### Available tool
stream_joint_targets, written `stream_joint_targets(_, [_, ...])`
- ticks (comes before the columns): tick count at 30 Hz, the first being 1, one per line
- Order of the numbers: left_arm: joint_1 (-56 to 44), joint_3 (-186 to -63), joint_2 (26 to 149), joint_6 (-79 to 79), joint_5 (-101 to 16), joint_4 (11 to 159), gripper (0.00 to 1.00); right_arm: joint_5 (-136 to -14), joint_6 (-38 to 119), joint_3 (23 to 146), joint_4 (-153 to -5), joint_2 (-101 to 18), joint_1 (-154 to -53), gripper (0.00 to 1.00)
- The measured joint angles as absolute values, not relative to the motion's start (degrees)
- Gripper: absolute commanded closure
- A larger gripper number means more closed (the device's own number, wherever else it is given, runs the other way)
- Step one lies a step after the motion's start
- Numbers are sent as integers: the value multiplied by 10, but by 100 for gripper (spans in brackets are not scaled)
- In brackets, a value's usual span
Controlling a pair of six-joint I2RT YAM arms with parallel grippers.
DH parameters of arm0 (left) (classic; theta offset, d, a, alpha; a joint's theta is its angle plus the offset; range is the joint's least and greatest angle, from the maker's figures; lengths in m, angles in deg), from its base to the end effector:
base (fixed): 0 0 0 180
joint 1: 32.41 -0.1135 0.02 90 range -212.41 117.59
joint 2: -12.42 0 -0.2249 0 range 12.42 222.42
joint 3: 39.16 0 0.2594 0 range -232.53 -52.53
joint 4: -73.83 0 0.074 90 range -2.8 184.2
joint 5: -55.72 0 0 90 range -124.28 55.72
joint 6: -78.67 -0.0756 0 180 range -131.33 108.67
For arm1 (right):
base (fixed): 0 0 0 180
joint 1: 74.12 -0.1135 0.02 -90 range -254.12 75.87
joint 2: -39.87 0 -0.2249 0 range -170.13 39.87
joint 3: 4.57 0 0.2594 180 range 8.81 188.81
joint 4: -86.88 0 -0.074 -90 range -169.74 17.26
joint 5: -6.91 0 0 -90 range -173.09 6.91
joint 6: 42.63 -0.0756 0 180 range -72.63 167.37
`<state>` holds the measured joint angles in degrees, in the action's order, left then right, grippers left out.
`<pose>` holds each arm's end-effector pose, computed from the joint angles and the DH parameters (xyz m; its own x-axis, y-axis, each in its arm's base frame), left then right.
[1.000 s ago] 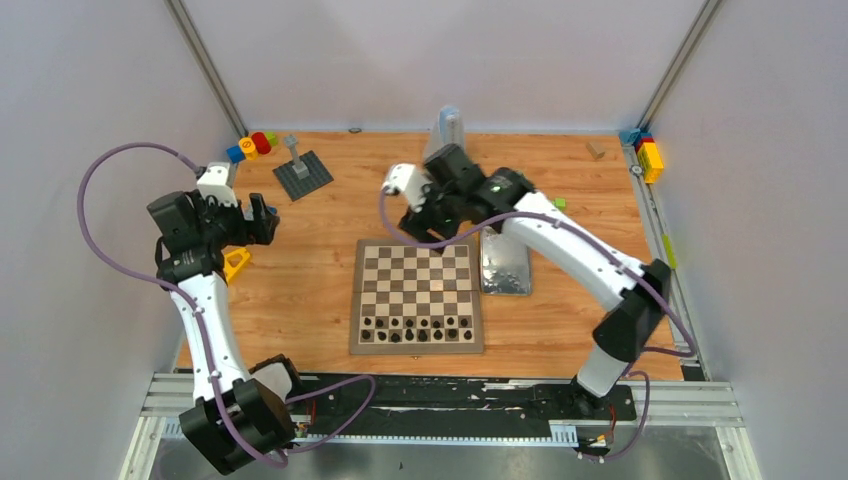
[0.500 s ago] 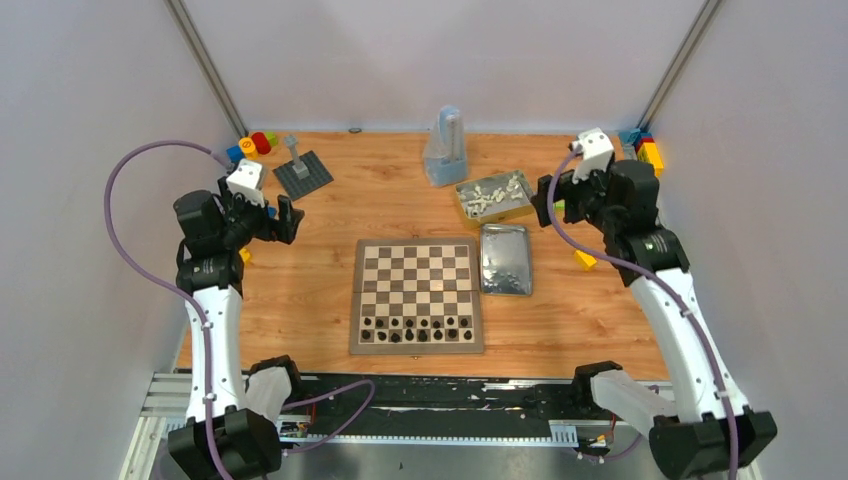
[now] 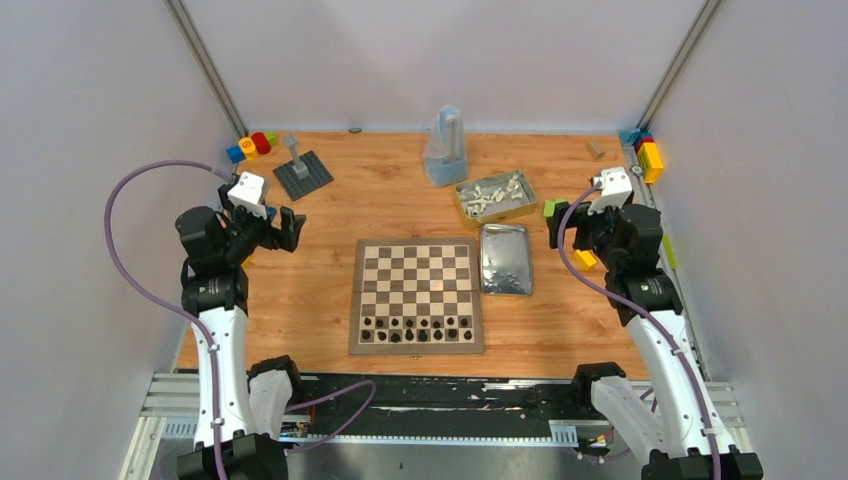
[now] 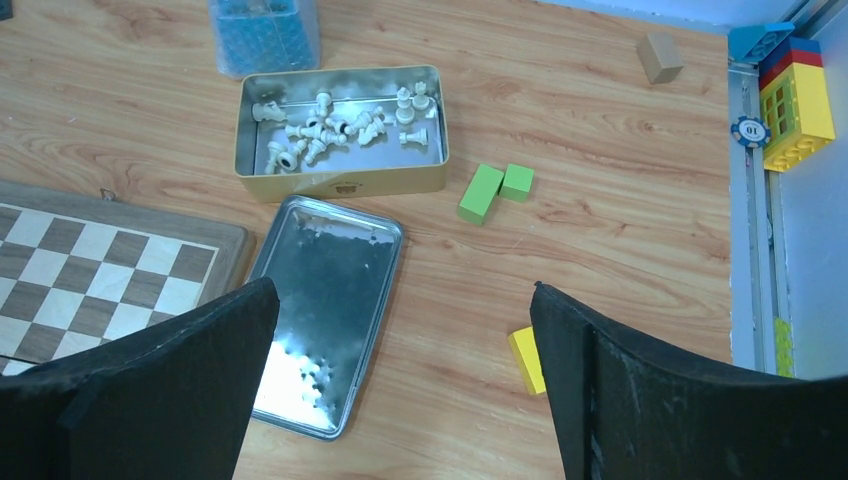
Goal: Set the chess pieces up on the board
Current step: Reset both arms
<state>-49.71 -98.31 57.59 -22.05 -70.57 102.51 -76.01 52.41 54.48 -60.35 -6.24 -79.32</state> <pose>0.2460 0.0297 0.3014 -0.1810 0.1007 -0.9783 0.3466 0.9374 0.0323 0.2552 0.0326 0.2831 -0.3185 -0.1165 -0.9407 -0.2343 0.9713 -0.0410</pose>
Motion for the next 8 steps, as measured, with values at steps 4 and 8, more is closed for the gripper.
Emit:
stream_joint_targets(4, [-497,-983,576,-220,-702,1023,0,-760,524,545,-615,-62,-793,0])
stream_joint_targets(8, [-497,-979,576,-221,-702,1022,0,-760,524,545,-621,-62,-793,0])
